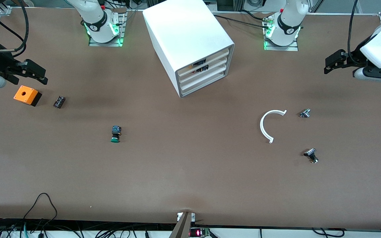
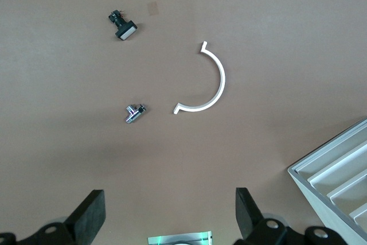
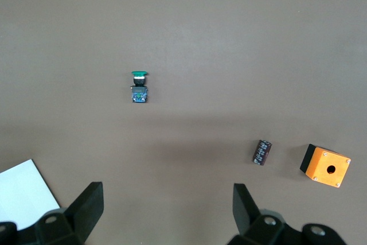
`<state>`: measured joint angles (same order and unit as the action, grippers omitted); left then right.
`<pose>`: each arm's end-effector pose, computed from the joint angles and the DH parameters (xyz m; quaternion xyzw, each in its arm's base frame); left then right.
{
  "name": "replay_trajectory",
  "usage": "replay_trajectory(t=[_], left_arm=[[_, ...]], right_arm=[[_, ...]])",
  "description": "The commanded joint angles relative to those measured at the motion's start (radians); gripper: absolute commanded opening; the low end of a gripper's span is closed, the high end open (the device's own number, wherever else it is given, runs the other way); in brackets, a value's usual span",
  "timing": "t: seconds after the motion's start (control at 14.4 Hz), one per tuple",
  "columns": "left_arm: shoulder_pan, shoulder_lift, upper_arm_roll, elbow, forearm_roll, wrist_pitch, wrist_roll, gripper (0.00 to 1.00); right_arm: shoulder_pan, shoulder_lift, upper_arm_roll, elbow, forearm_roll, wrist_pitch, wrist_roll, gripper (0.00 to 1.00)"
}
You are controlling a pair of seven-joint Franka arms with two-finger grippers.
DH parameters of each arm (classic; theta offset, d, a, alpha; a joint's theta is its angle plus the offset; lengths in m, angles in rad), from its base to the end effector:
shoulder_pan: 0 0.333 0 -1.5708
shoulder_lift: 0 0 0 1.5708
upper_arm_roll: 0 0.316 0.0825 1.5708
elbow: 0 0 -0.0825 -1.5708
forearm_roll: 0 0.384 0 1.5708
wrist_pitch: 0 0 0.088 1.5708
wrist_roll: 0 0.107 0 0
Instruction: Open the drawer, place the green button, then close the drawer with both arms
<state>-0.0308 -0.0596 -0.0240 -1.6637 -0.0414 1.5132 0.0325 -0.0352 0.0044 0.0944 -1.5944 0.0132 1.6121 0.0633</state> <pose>0.5269 -0.0339 0.6086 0.9978 -0.0438 -0.0457 0.0195 0.5584 0.0343 0.6145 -1.0000 0.0023 -0.0062 0.0072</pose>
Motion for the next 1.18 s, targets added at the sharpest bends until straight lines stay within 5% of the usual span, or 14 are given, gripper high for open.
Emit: replay_trajectory(t=[0.0, 0.62, 1.11], left_arm=[[-0.003, -0.002, 0.003, 0.015, 0.014, -0.019, 0.012, 1.00], [-0.003, 0.000, 0.003, 0.016, -0.001, -0.027, 0.021, 1.00], [-0.015, 0.073, -0.010, 0.039, -0.254, -0.247, 0.033, 1.00]], right_arm=[[-0.012, 0.005, 0.010, 0.011, 0.001, 0.012, 0.012, 1.00], [0.020, 0.133, 0.024, -0.038, 0.008, 0.066, -0.037, 1.00], [0.060, 0.219, 0.036, -0.358, 0.011, 0.593, -0.036, 1.00]])
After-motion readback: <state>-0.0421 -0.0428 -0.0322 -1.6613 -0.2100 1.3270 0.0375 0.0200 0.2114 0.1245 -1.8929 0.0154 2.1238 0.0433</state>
